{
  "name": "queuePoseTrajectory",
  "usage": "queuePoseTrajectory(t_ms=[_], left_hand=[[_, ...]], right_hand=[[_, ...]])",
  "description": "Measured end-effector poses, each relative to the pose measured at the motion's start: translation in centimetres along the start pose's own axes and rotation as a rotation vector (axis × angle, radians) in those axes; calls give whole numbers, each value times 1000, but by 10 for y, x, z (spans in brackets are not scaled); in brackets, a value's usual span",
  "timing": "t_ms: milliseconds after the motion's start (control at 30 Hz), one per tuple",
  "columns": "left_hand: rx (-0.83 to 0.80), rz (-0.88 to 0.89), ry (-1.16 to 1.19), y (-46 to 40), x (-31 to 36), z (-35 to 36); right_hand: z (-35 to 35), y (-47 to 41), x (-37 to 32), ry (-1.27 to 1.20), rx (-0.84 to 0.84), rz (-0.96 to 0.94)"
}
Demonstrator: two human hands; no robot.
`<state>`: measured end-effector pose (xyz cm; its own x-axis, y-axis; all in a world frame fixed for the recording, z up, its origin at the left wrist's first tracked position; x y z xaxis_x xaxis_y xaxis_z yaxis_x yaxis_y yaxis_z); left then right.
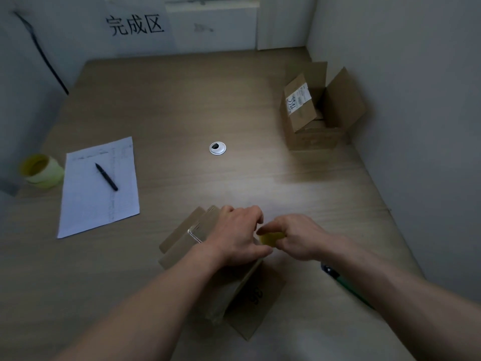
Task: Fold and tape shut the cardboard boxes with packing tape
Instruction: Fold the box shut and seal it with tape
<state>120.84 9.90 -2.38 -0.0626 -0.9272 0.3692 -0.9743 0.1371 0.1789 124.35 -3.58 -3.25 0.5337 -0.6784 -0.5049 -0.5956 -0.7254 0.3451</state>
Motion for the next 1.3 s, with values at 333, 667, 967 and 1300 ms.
queuePoseTrajectory(t_ms=[333, 667, 967, 1300], left_hand=[[-63, -39, -40, 0, 0, 1], [-114, -341, -36, -14, 13, 15], [176, -386, 454, -10, 14, -6], [370, -817, 205, 116, -82, -13]], right_hand=[[-5, -9, 1, -78, -76, -15], [-17, 0, 29, 336, 175, 151], [-1, 44, 26, -328, 805, 432], [26, 10, -57, -143, 762, 118]])
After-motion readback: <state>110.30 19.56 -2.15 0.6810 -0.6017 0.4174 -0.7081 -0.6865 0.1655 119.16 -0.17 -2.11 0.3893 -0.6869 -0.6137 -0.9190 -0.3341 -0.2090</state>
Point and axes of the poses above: each hand's wrist, its own y-axis away from the middle knuckle, its own z-axis out of the palm, x = y × z, the point moved 5 cm from there along -y, towards the middle knuckle, and after that the axes turned 8 degrees about -z, right-handed, at the moved point
